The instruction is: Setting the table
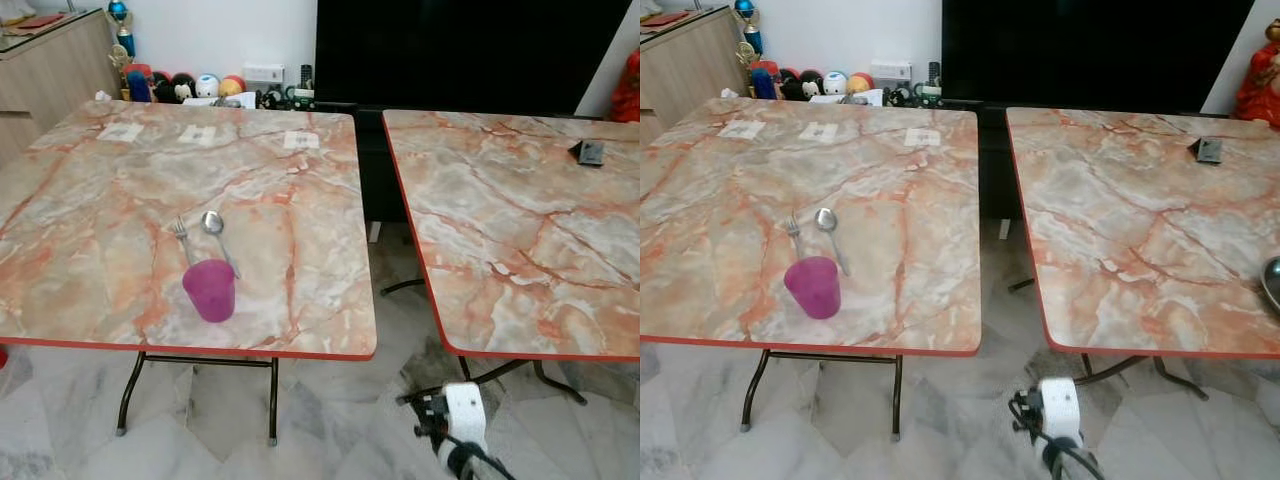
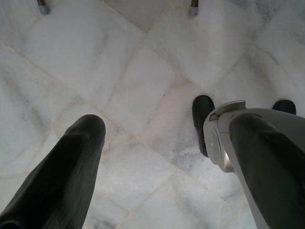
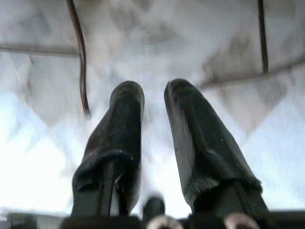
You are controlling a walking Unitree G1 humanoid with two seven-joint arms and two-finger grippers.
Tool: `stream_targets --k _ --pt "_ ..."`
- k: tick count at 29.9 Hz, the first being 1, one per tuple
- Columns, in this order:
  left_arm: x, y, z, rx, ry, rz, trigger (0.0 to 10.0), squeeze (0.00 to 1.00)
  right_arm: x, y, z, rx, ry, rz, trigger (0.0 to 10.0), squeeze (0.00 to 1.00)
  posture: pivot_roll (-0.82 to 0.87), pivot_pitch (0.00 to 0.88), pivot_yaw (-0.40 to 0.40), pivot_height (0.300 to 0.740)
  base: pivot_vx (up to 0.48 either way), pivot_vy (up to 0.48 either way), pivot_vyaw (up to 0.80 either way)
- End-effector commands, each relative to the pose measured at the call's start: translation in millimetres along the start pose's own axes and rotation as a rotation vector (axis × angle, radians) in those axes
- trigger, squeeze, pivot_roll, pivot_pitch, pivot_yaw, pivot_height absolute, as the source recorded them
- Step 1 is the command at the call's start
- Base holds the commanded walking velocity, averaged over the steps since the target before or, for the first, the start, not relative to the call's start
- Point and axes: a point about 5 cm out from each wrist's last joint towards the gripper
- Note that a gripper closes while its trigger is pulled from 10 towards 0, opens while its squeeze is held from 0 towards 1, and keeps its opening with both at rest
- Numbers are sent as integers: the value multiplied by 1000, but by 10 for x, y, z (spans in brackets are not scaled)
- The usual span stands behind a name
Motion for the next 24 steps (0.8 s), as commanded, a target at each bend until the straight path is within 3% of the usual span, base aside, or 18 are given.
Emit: stream_targets --k 1,7,11,19,24 --pt "11 -49 -9 2 -1 18 10000 0 38 -149 -20 -3 -22 59 10000 0 5 86 -30 740 0 0 0" --pt "9 -43 -2 6 2 17 10000 0 156 -469 -99 -60 -94 210 10000 0 11 86 -28 740 0 0 0" --pt "9 -41 6 8 5 17 10000 0 315 -741 -183 -46 -165 339 10000 0 14 89 -25 740 0 0 0" --pt "9 -41 7 9 6 18 10000 0 334 -771 -187 -41 -170 353 10000 0 14 89 -25 740 0 0 0" --pt "32 -111 22 12 5 38 10000 0 374 -810 -228 -92 -190 352 10000 0 21 92 -21 740 0 480 0"
Point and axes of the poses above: a point about 5 cm out from each wrist's last joint towards the gripper, its own x axis pointing back from the gripper into the wrist, its own y axis along the axis of the wrist's last joint, z = x × y, and after that the axes turned 6 degrees about x, right-handed
